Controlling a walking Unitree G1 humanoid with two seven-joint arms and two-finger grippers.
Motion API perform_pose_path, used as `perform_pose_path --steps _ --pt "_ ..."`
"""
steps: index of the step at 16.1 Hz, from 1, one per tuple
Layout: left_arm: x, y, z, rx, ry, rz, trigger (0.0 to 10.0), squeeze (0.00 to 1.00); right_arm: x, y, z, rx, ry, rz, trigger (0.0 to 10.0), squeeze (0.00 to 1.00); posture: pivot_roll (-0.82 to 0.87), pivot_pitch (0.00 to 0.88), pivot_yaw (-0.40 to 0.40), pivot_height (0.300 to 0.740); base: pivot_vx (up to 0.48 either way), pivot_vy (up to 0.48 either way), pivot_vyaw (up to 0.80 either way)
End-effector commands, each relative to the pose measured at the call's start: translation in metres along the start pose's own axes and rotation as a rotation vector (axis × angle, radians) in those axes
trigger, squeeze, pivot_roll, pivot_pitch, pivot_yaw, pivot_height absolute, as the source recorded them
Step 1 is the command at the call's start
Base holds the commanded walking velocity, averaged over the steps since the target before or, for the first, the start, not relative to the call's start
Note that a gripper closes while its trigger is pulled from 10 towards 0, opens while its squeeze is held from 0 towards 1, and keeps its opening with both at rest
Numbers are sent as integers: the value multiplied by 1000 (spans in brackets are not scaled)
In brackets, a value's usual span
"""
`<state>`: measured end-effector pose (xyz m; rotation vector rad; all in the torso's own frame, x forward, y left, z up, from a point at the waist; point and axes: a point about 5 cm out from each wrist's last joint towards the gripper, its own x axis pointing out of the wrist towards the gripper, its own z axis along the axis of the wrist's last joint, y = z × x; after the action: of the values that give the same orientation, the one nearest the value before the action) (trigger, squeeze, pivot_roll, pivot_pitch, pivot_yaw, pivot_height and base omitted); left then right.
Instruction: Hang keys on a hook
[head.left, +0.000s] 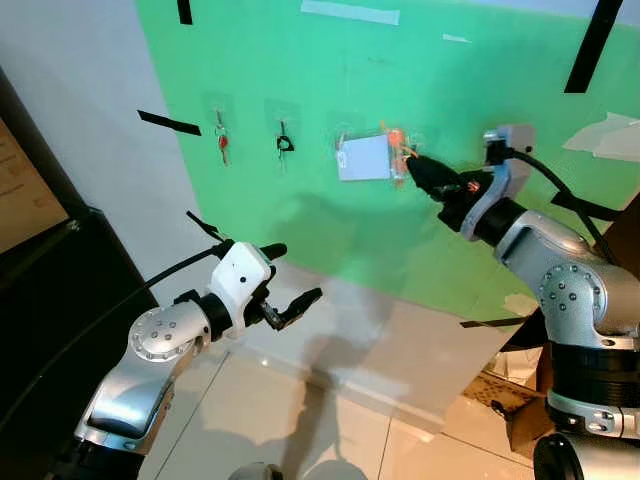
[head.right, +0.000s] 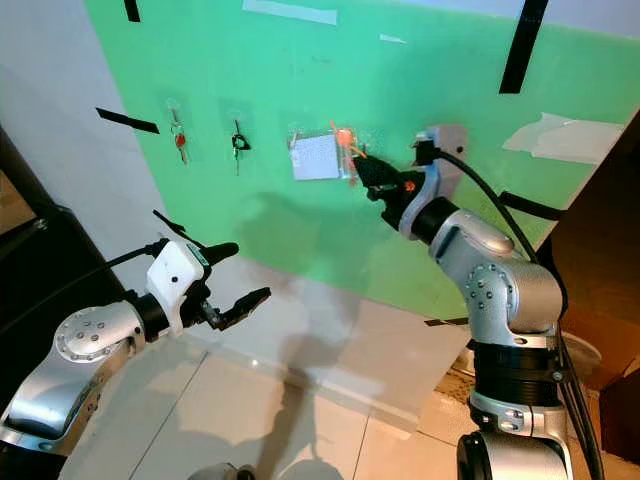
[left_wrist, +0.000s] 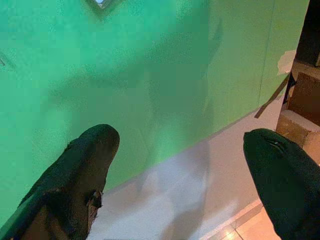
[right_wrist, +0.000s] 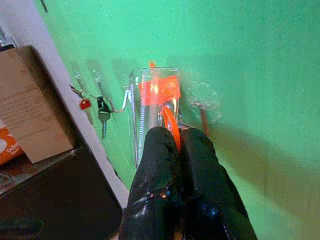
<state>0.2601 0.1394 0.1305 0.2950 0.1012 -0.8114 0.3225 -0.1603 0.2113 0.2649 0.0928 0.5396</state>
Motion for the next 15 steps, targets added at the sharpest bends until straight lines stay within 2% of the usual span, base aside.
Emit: perform_pose_path --steps 1,7,11,15 --pt "-1 -1 4 10 -11 -10 10000 0 1 -1 4 31 -7 -10 10000 0 -44 0 27 740 0 0 0" --pt "-2 -1 7 18 -27 -26 10000 0 6 -9 -3 117 25 -75 10000 0 -39 0 26 740 0 0 0" --pt "-2 -1 9 17 -35 -31 10000 0 7 -10 -7 140 41 -91 10000 0 -38 0 25 740 0 0 0" --pt "-2 2 22 -42 -114 -50 10000 0 7 -11 -16 149 80 -101 10000 0 -40 0 24 740 0 0 0"
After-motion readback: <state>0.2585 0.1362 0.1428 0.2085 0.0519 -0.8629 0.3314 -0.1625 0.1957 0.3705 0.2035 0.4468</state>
